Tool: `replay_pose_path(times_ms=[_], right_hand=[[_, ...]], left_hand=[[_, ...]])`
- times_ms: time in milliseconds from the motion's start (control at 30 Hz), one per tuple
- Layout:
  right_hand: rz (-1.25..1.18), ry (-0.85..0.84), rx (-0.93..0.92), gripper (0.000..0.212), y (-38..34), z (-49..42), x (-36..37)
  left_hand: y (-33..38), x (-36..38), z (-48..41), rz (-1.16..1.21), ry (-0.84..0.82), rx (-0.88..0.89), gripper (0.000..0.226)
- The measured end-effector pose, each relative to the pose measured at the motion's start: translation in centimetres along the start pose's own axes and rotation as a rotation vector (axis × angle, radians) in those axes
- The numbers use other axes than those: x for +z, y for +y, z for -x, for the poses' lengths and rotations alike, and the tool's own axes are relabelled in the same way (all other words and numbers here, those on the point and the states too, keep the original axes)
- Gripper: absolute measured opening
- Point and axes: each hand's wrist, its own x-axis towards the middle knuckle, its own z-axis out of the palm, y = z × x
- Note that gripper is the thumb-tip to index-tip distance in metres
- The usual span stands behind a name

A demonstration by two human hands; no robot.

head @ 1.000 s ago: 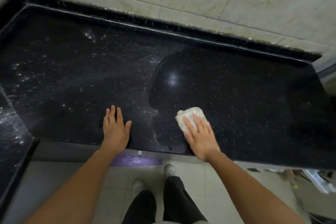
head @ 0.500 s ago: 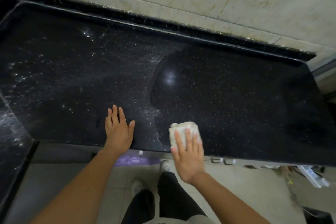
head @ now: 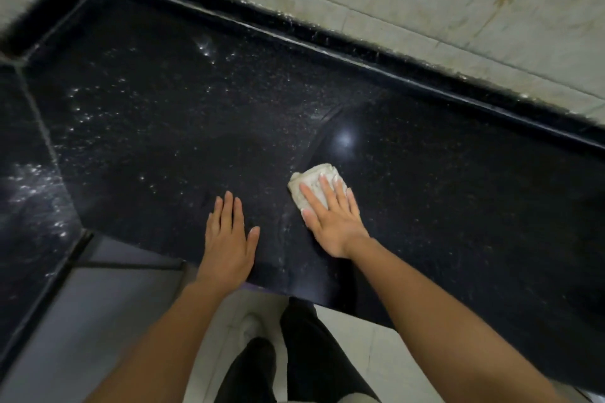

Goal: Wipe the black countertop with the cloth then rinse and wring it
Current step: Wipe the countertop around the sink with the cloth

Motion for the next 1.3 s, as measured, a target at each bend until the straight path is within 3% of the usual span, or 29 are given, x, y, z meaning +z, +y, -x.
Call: replay_pose_path(times_ms=[267,567,667,767,900,1000,1300], right_hand=[[-0.052,0.035,0.069,0.053,0.3,-5.0,-2.7],[0.114,-0.075,-0.517,0.048,-1.0,3.3,3.1],[0.225,-0.068,-0.615,0.049,1.3,1.4,1.4],[0.207,0.071,-0.453,0.054,3.8,-2.1,-0.9],[0.118,0.092,-0.086,0.053,7.2,-7.1,-5.7],[0.024,0.110,0.084,0.052,9.5,-11.1,-8.9],[-0.105,0.147,0.220,0.054,8.6,-16.0,-10.9]], left_hand=[[0.3,0.1,-0.1,-0.032,-0.008,-0.037,0.076],[1.3,-0.4,0.0,0.159,0.060,-0.108,0.066],[1.9,-0.1,-0.1,0.129,0.096,-0.134,0.078],[2.4,0.3,-0.7,0.044,0.105,-0.151,0.077],[3.0,0.0,-3.3,-0.021,0.125,-0.145,0.069],[3.9,-0.8,-6.8,-0.019,0.141,-0.157,0.063],[5.5,-2.0,-12.2,-0.024,0.142,-0.253,0.059]])
